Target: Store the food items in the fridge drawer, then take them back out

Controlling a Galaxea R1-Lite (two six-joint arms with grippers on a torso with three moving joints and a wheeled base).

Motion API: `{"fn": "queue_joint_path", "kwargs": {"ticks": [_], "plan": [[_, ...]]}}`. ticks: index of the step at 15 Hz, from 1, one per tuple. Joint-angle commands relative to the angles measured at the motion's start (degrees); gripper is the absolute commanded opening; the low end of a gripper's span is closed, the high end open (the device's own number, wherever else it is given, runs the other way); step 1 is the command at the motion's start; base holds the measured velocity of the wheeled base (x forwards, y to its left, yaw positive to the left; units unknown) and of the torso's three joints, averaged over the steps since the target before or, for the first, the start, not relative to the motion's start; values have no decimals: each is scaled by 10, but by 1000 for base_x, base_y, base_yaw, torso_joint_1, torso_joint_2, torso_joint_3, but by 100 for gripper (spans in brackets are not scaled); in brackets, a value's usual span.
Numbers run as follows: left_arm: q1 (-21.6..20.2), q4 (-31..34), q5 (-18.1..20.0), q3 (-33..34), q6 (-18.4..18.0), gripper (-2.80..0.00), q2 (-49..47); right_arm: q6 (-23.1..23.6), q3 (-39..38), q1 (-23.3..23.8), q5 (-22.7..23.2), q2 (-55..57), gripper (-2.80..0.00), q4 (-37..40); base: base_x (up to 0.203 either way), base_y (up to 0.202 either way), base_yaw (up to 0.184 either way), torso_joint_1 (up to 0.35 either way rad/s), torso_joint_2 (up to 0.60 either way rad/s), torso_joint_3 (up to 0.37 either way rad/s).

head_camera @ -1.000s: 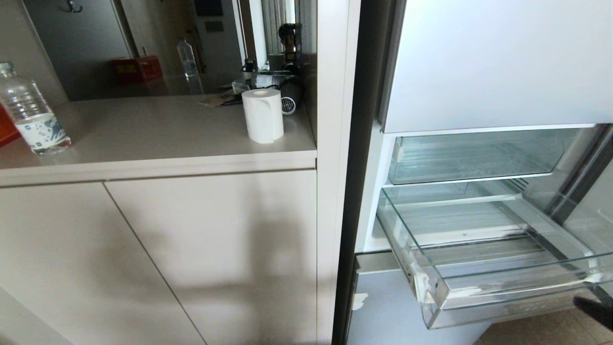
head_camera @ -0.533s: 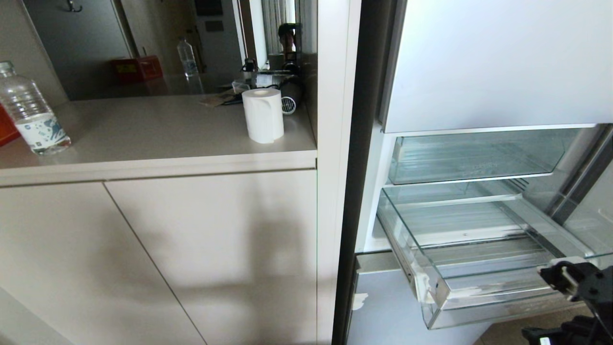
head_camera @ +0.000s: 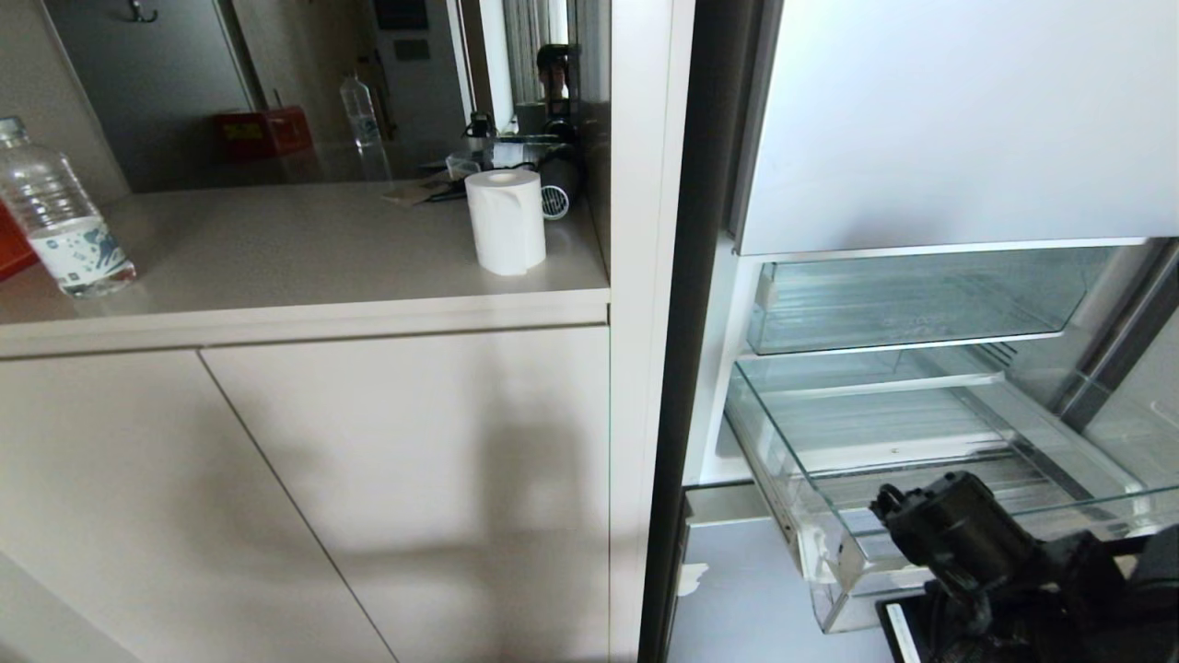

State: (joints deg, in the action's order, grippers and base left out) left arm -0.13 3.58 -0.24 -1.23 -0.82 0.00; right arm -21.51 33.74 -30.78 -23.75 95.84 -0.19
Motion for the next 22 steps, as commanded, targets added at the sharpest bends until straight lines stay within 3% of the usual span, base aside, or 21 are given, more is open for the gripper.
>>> {"fn": "queue_joint_path", "kwargs": {"ticks": [1, 5, 10, 14, 19, 22], "plan": [[0, 0, 0, 0, 0, -280, -1, 8, 54, 21, 17, 100, -280, -80, 0, 0, 0, 0, 0, 0], [0, 0, 0, 0, 0, -280, -1, 10, 124, 46, 40, 125, -280, -171, 0, 0, 0, 0, 0, 0], [0, 0, 0, 0, 0, -280, -1, 7, 245, 109, 56, 219, -280, -197, 0, 0, 0, 0, 0, 0], [0, 0, 0, 0, -1, -280, -1, 9, 273, 118, 58, 279, -280, -291, 0, 0, 0, 0, 0, 0], [0, 0, 0, 0, 0, -280, -1, 4, 363, 128, 60, 345, -280, -298, 0, 0, 0, 0, 0, 0], [0, 0, 0, 0, 0, -280, -1, 1, 360, 128, 58, 336, -280, -309, 0, 0, 0, 0, 0, 0]]}}
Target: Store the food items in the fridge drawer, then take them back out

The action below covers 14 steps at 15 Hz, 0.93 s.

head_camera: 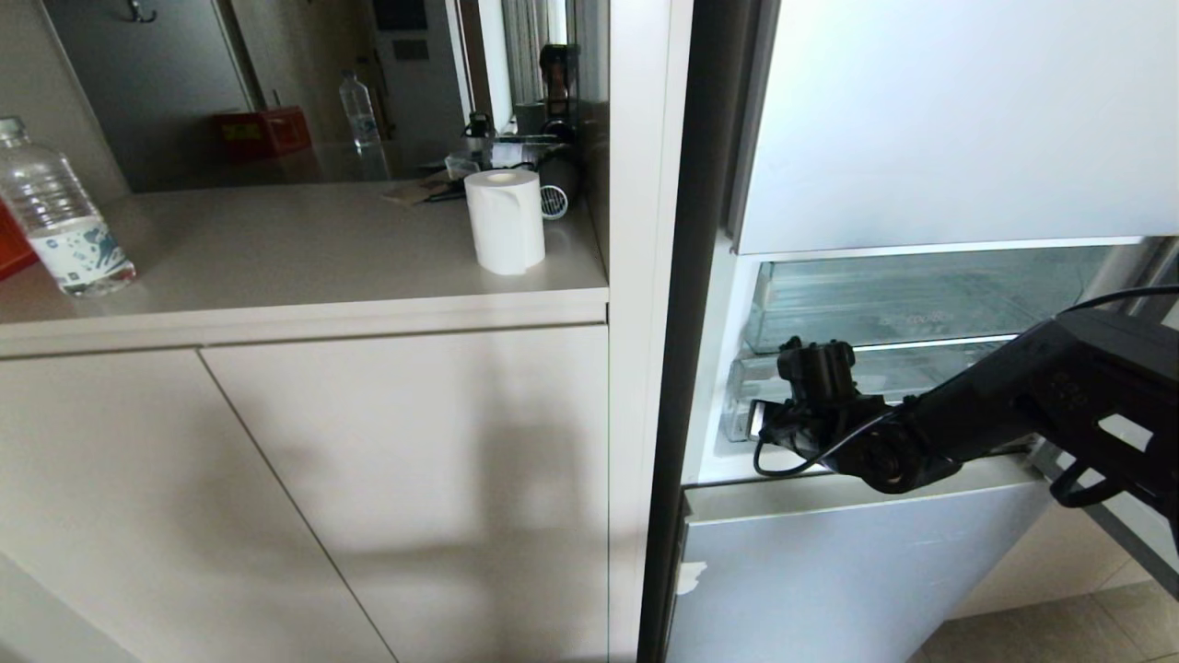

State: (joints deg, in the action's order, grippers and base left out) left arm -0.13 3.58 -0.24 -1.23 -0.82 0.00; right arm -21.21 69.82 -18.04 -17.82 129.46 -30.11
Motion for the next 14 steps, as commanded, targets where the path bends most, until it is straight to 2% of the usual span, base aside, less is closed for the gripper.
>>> {"fn": "queue_joint_path", "kwargs": {"ticks": [1, 3, 7, 10, 12, 14], "plan": [[0, 0, 0, 0, 0, -280, -1, -3, -15, 0, -1, -21, -280, -9, 0, 0, 0, 0, 0, 0], [0, 0, 0, 0, 0, -280, -1, -3, -80, -3, 0, -102, -280, -8, 0, 0, 0, 0, 0, 0], [0, 0, 0, 0, 0, -280, -1, 9, -270, -11, -3, -350, -280, -6, 0, 0, 0, 0, 0, 0], [0, 0, 0, 0, -1, -280, -1, 52, -435, -10, -2, -569, -280, -5, 0, 0, 0, 0, 0, 0], [0, 0, 0, 0, 0, -280, -1, 88, -514, 25, 14, -720, -280, 12, 0, 0, 0, 0, 0, 0], [0, 0, 0, 0, 0, -280, -1, 128, -570, 88, 52, -885, -280, 56, 0, 0, 0, 0, 0, 0]]}}
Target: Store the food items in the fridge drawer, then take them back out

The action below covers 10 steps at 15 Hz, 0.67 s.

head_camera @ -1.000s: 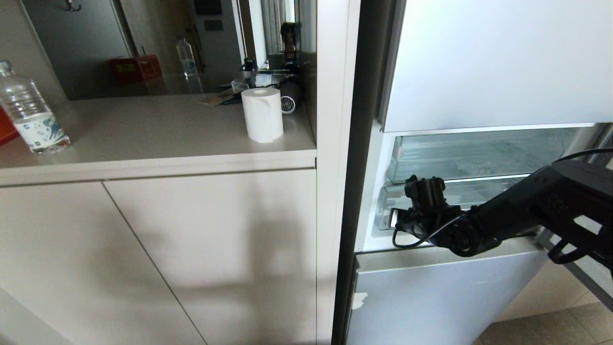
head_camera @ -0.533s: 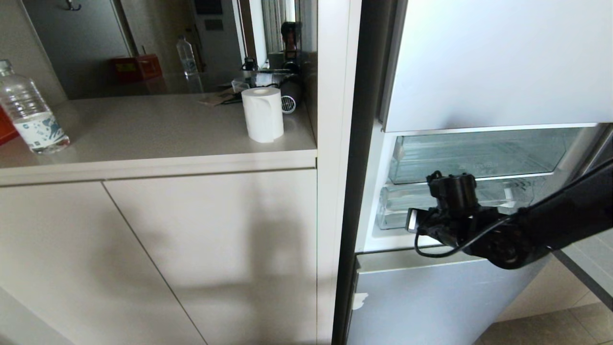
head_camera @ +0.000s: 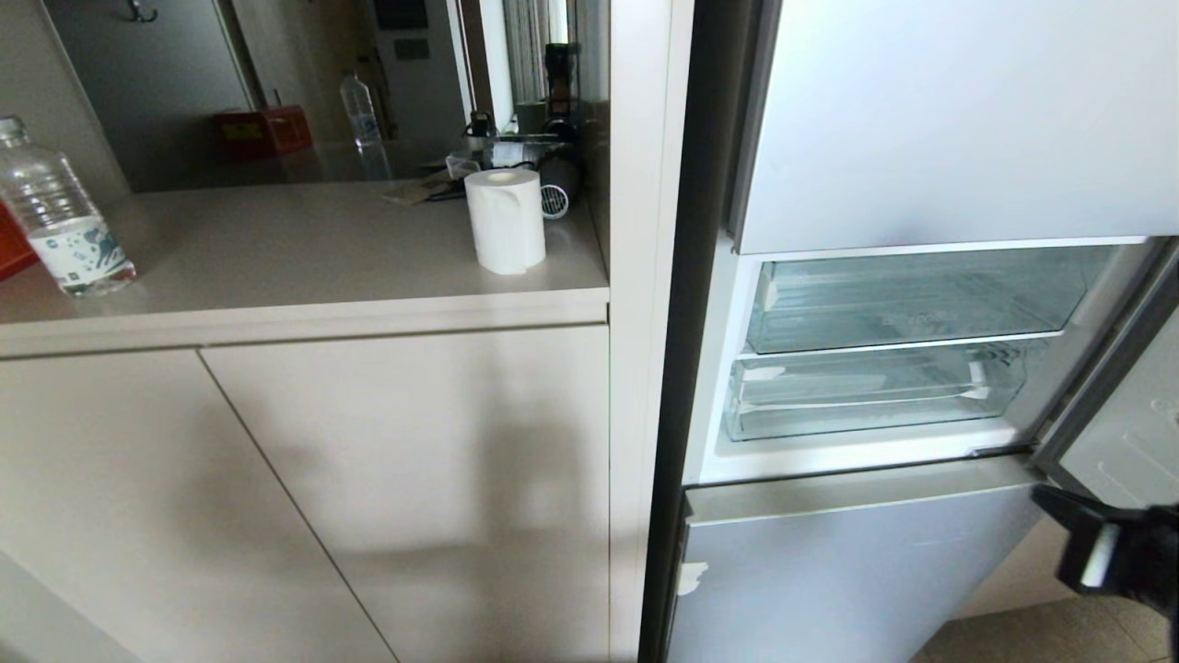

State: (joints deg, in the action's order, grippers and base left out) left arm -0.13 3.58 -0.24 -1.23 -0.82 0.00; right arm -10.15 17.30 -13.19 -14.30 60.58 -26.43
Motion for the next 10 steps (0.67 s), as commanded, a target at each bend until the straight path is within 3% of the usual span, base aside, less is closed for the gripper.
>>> {"fn": "queue_joint_path", "kwargs": {"ticks": [1, 3, 5, 7, 10], "plan": [[0, 0, 0, 0, 0, -280, -1, 40, -70, 66, 35, -274, -280, 48, 0, 0, 0, 0, 0, 0], [0, 0, 0, 0, 0, -280, -1, 87, -115, 108, 64, -402, -280, 108, 0, 0, 0, 0, 0, 0], [0, 0, 0, 0, 0, -280, -1, 134, -159, 147, 110, -457, -280, 192, 0, 0, 0, 0, 0, 0], [0, 0, 0, 0, 0, -280, -1, 166, -167, 139, 148, -511, -280, 257, 0, 0, 0, 0, 0, 0], [0, 0, 0, -1, 1, -280, -1, 181, -170, 132, 160, -608, -280, 268, 0, 0, 0, 0, 0, 0]]}}
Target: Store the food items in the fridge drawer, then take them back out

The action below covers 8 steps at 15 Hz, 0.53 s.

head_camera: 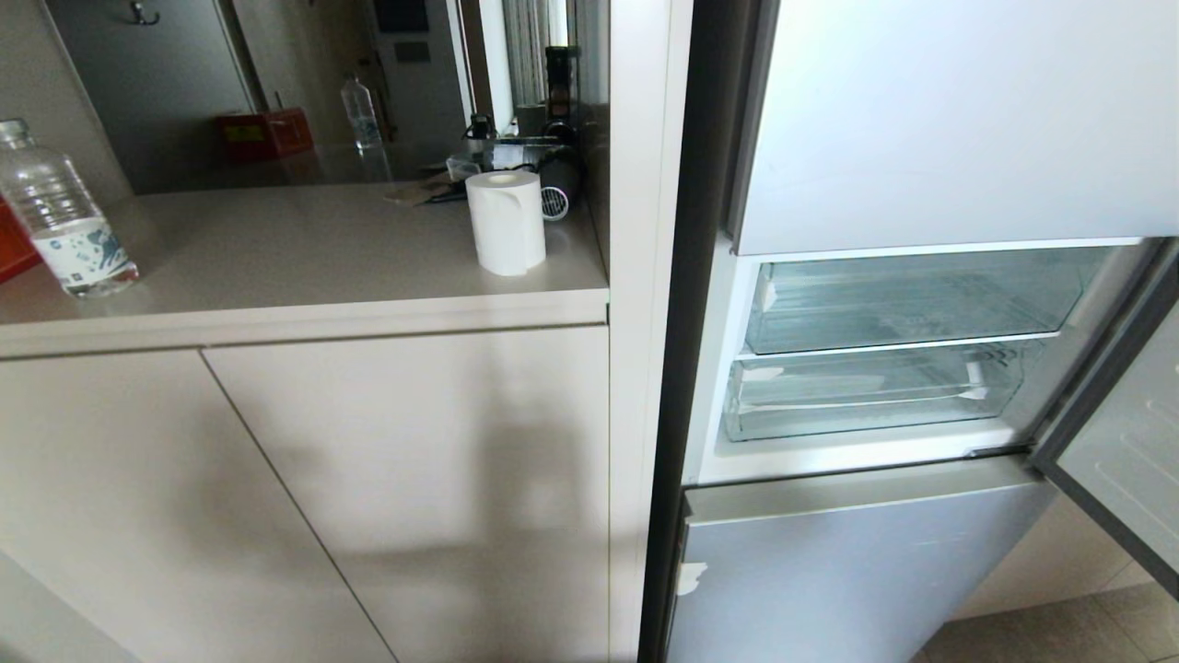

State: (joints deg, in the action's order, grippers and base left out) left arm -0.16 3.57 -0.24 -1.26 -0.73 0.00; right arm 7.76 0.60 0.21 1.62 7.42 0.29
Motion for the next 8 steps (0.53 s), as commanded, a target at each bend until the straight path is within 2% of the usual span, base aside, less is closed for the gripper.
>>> {"fn": "queue_joint_path", "kwargs": {"ticks": [1, 6, 8], "plan": [[0, 0, 0, -1, 0, -280, -1, 3, -5, -4, 2, -80, -280, 2, 0, 0, 0, 0, 0, 0], [0, 0, 0, 0, 0, -280, -1, -37, -6, -5, -9, -75, -280, 1, 0, 0, 0, 0, 0, 0], [0, 0, 0, 0, 0, -280, -1, -36, -7, -5, -8, -75, -280, 1, 0, 0, 0, 0, 0, 0]]}}
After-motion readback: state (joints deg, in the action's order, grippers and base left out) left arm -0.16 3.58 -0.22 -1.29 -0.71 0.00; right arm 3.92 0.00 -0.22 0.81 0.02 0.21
